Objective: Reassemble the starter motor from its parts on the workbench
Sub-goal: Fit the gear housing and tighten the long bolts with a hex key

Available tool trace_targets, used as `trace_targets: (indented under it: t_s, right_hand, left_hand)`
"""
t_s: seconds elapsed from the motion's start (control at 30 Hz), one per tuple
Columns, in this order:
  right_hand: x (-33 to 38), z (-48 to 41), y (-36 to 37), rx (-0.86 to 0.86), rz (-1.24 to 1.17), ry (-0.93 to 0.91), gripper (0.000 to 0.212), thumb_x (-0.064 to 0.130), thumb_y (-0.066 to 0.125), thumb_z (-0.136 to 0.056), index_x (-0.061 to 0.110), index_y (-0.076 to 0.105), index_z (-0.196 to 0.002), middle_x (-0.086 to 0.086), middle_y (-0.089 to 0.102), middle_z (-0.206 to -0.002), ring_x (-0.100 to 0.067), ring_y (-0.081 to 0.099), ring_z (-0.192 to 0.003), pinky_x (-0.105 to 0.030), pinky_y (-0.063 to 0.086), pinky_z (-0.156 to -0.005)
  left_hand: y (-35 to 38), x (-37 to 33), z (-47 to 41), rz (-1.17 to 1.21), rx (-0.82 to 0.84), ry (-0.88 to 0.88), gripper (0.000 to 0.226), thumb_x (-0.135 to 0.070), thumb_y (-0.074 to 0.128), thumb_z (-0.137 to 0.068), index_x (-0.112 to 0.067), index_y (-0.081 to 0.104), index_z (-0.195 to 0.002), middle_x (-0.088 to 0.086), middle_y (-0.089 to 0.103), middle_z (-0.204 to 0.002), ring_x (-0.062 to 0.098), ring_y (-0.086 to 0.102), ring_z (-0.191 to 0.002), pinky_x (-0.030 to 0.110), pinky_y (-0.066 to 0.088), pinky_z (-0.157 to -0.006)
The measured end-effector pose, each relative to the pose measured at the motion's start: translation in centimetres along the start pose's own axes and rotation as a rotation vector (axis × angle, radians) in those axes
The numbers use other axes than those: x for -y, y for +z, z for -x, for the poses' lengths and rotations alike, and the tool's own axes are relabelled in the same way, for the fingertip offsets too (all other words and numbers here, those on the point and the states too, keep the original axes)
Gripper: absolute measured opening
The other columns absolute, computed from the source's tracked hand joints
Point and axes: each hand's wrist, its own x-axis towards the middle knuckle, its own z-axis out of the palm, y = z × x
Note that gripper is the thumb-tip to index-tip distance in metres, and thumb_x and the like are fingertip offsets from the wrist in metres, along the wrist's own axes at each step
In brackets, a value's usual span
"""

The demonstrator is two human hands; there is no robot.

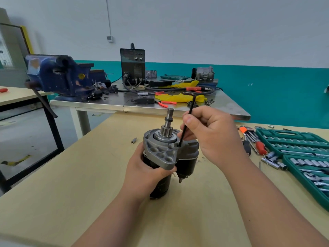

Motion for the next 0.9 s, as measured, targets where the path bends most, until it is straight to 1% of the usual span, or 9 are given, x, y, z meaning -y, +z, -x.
trace_targets:
  t_s: [0.17, 0.37, 0.43, 0.57, 0.67, 0.73, 0.8, 0.87, 0.9]
  right_hand:
    - [0.0, 0.0, 0.3, -0.019, -0.059, 0.034, 0.019, 0.009, 0.058, -0.096, 0.02, 0.065, -0.082, 0.003, 0.071, -0.071, -0.015, 0.073, -0.066, -0.023, 0.058, -0.058]
    - [-0.2, -0.4, 0.9, 0.049, -0.091, 0.044, 0.028, 0.008, 0.055, -0.097, 0.029, 0.067, -0.084, 0.003, 0.072, -0.073, -0.016, 0.074, -0.072, -0.023, 0.058, -0.061]
    - [-0.2, -0.4, 0.8, 0.054, -0.04, 0.028, 0.028, 0.01, 0.055, -0.097, 0.031, 0.067, -0.082, 0.005, 0.073, -0.074, -0.014, 0.073, -0.071, -0.022, 0.057, -0.062]
    - [0.2, -0.5, 0.2, 0.05, 0.102, -0.003, 0.025, 0.014, 0.058, -0.095, 0.03, 0.066, -0.077, 0.011, 0.072, -0.073, -0.008, 0.068, -0.062, -0.017, 0.052, -0.054]
    - [0.5, -0.3, 0.5, 0.031, 0.225, -0.037, 0.02, 0.019, 0.06, -0.095, 0.026, 0.063, -0.076, 0.014, 0.07, -0.073, -0.005, 0.067, -0.059, -0.023, 0.055, -0.054]
    - [0.6, -0.1, 1.0, -0.019, 0.288, -0.053, 0.019, 0.024, 0.06, -0.095, 0.026, 0.06, -0.076, 0.011, 0.069, -0.069, -0.003, 0.066, -0.058, -0.027, 0.055, -0.056]
    - [0.5, 0.1, 1.3, -0.084, 0.347, -0.078, 0.018, 0.027, 0.059, -0.094, 0.026, 0.06, -0.077, 0.005, 0.068, -0.067, -0.006, 0.066, -0.061, -0.032, 0.054, -0.057]
    - [0.3, 0.3, 1.4, -0.112, 0.351, -0.106, 0.008, 0.027, 0.059, -0.094, 0.026, 0.061, -0.086, 0.0, 0.067, -0.07, -0.013, 0.065, -0.064, -0.036, 0.054, -0.061]
    - [0.2, 0.3, 1.4, -0.101, 0.331, -0.108, 0.009, 0.025, 0.059, -0.094, 0.03, 0.059, -0.101, -0.001, 0.066, -0.071, -0.015, 0.064, -0.065, -0.034, 0.054, -0.063]
  left_hand:
    - [0.0, -0.1, 0.0, 0.024, -0.008, 0.004, 0.061, -0.037, 0.084, -0.05, -0.062, 0.06, -0.1, -0.027, 0.069, -0.105, -0.008, 0.064, -0.098, 0.003, 0.047, -0.073]
    - [-0.1, -0.1, 0.0, 0.031, -0.007, -0.001, 0.06, -0.038, 0.083, -0.05, -0.06, 0.061, -0.101, -0.024, 0.07, -0.106, -0.006, 0.064, -0.1, 0.004, 0.047, -0.074]
    - [-0.1, -0.1, 0.0, 0.035, -0.007, 0.005, 0.06, -0.038, 0.083, -0.05, -0.06, 0.061, -0.102, -0.024, 0.07, -0.106, -0.006, 0.064, -0.1, 0.005, 0.047, -0.075]
    - [-0.2, -0.1, 0.0, 0.043, -0.005, 0.019, 0.061, -0.037, 0.083, -0.051, -0.057, 0.061, -0.104, -0.024, 0.07, -0.108, -0.005, 0.064, -0.101, 0.006, 0.047, -0.077]
    - [-0.2, -0.1, 0.0, 0.051, 0.002, 0.026, 0.063, -0.036, 0.083, -0.052, -0.048, 0.061, -0.11, -0.023, 0.07, -0.109, -0.004, 0.064, -0.103, 0.006, 0.048, -0.078]
    - [-0.1, -0.2, 0.1, 0.048, 0.008, 0.027, 0.062, -0.036, 0.083, -0.053, -0.054, 0.061, -0.107, -0.023, 0.07, -0.109, -0.005, 0.064, -0.103, 0.005, 0.048, -0.078]
    - [-0.1, -0.2, 0.1, 0.037, 0.014, 0.027, 0.062, -0.036, 0.084, -0.053, -0.06, 0.06, -0.105, -0.023, 0.069, -0.11, -0.004, 0.064, -0.104, 0.006, 0.048, -0.078]
    - [-0.1, -0.2, 0.2, 0.03, 0.018, 0.022, 0.063, -0.037, 0.084, -0.052, -0.061, 0.059, -0.105, -0.024, 0.069, -0.111, -0.004, 0.064, -0.105, 0.006, 0.048, -0.079]
    - [-0.1, -0.2, 0.2, 0.027, 0.02, 0.022, 0.064, -0.037, 0.084, -0.052, -0.062, 0.059, -0.105, -0.025, 0.069, -0.111, -0.005, 0.063, -0.104, 0.006, 0.048, -0.079]
